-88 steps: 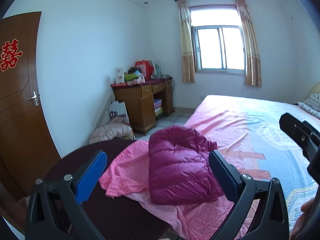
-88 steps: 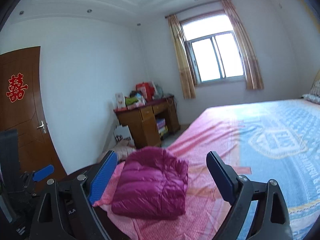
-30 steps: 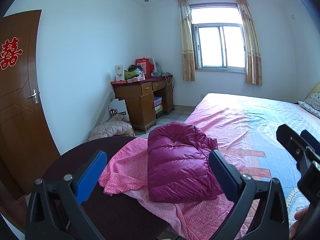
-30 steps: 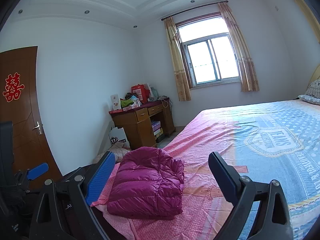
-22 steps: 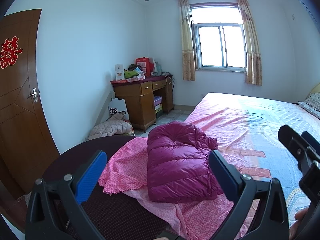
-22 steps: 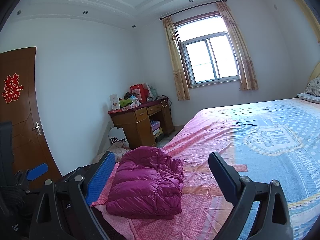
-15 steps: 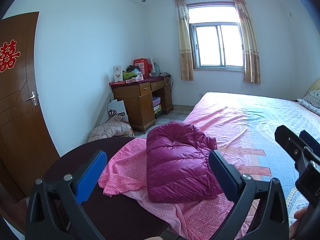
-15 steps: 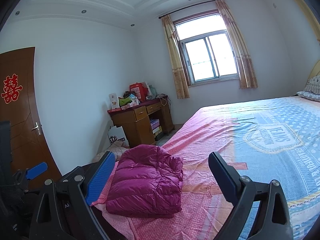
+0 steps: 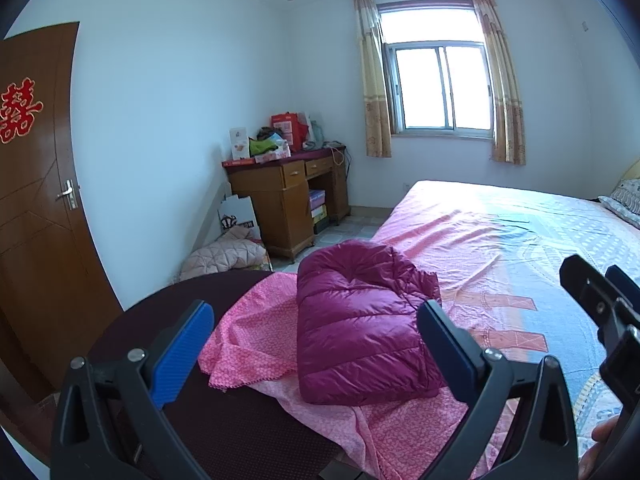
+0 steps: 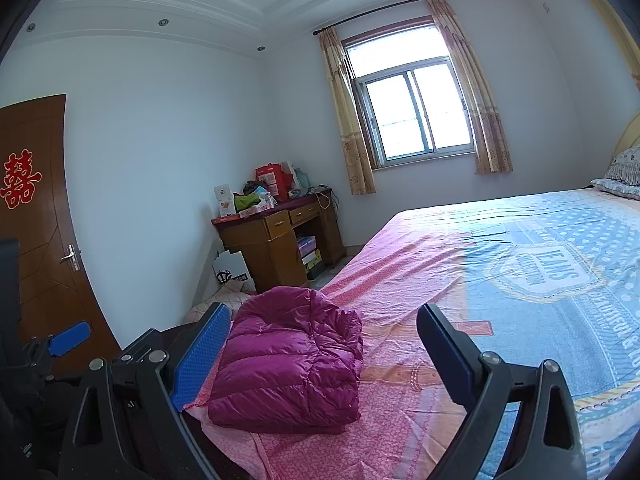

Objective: Fold large clothes

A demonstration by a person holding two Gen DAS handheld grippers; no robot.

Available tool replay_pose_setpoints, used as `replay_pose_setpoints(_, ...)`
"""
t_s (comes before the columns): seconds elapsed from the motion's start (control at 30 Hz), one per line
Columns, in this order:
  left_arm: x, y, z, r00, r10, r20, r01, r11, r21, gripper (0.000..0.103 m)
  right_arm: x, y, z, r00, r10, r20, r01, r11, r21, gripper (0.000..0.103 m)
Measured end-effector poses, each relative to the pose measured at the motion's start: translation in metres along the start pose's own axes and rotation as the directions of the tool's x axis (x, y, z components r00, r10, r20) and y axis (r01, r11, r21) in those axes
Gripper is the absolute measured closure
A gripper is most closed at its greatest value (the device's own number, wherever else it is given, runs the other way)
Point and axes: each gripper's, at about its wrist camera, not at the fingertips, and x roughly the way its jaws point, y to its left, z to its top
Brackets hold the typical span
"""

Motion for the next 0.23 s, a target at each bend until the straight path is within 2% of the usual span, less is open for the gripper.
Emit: replay_pose_setpoints(0.23, 0.015, 0.003, -0.005, 0.999, 0.011, -0.049, -0.011, 1.0, 0.002, 0.0, 0.004, -0.003, -0.002, 1.0, 0.001, -0.018, -0.001, 1.0, 0.019, 0.008)
